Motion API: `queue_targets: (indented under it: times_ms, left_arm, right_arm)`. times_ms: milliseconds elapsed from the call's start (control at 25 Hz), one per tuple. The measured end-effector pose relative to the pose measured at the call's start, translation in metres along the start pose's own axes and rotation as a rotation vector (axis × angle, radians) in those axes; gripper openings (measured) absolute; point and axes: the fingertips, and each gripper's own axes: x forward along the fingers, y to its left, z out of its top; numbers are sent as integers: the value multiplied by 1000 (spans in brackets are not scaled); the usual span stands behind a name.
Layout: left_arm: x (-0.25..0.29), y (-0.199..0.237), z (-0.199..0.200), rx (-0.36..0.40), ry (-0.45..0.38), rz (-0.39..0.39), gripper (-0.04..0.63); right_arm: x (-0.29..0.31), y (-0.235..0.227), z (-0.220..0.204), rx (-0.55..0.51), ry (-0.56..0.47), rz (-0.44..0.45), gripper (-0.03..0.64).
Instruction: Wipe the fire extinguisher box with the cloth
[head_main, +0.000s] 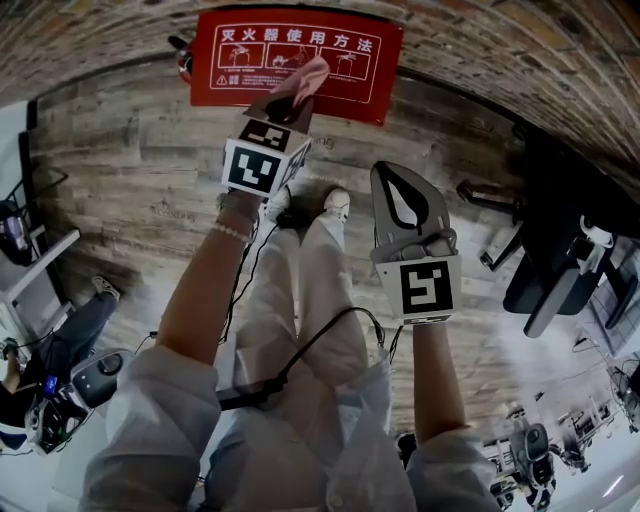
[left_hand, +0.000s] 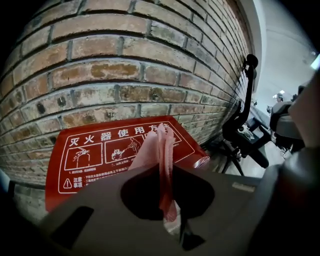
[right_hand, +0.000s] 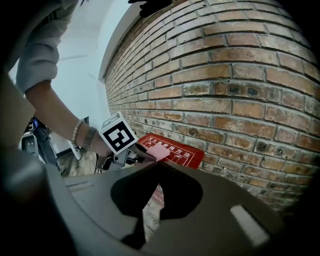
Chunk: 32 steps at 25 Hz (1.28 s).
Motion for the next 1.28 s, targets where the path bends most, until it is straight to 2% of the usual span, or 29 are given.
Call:
queue_targets:
  times_ms: [440, 1280]
  left_arm:
    - [20, -43, 8, 78, -3, -74, 9]
    - [55, -115, 14, 124, 14, -202, 9]
  right_arm:
    - [-9, -12, -12, 19, 4, -25, 8]
    - [-26, -33, -30, 54, 18, -77, 8]
